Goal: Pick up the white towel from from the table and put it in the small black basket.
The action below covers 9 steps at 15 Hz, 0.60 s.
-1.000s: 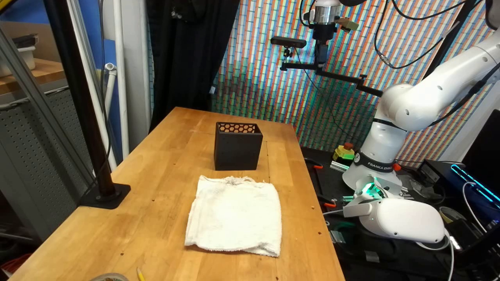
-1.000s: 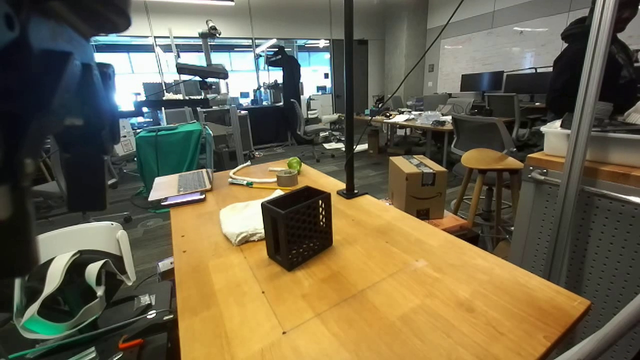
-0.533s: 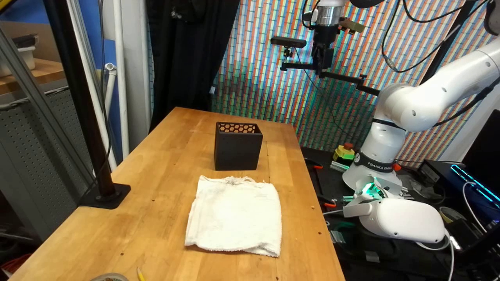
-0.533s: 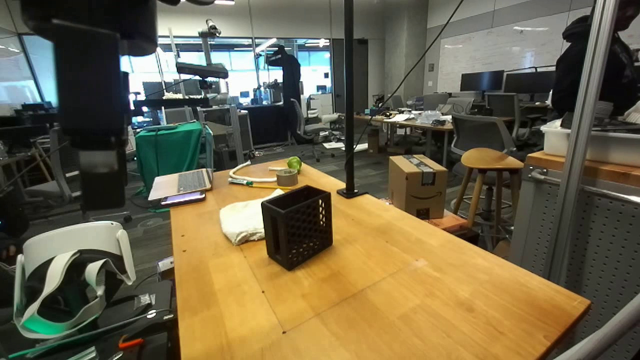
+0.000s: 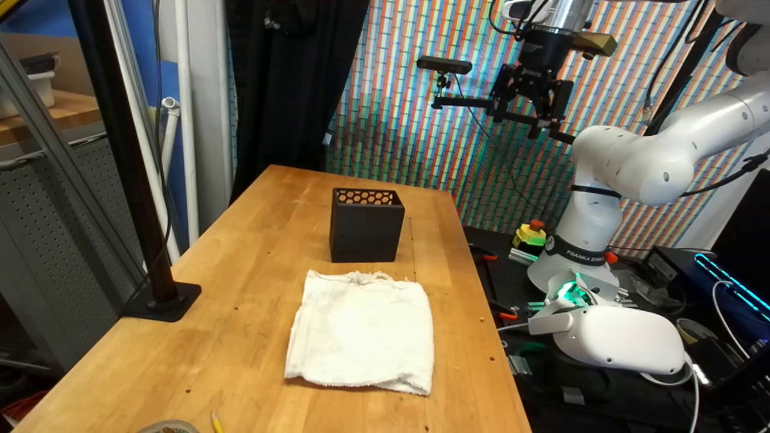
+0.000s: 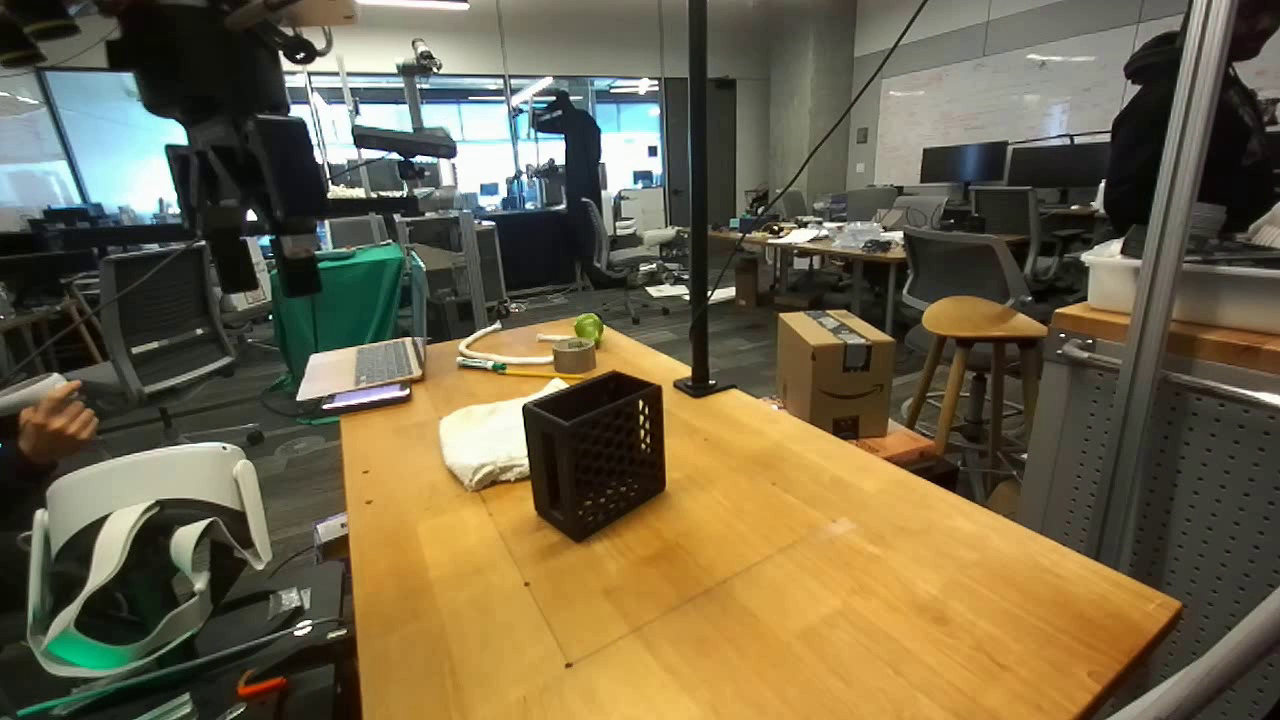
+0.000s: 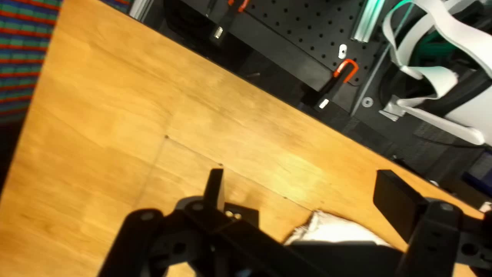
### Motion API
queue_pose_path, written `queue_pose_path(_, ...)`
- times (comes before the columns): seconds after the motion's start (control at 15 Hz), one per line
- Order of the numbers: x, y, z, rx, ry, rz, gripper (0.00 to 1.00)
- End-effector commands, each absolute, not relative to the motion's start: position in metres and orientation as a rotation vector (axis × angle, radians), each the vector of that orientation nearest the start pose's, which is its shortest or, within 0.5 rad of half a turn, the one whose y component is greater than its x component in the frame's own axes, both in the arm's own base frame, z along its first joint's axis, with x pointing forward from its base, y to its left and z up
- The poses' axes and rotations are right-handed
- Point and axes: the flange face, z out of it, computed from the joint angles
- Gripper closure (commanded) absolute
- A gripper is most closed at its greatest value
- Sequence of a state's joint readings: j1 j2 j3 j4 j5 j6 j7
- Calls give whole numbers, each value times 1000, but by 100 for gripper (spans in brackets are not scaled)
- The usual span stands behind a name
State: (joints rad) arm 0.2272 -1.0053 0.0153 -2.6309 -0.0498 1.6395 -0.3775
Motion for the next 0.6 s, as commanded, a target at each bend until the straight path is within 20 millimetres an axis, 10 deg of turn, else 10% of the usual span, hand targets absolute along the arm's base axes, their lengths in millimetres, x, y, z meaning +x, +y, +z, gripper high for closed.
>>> queue_pose_path(0.0,234,118,534,-2882,-1183,-135,0)
queue_pose_path(0.53,250,240,511,-2640,-1540,-295,0)
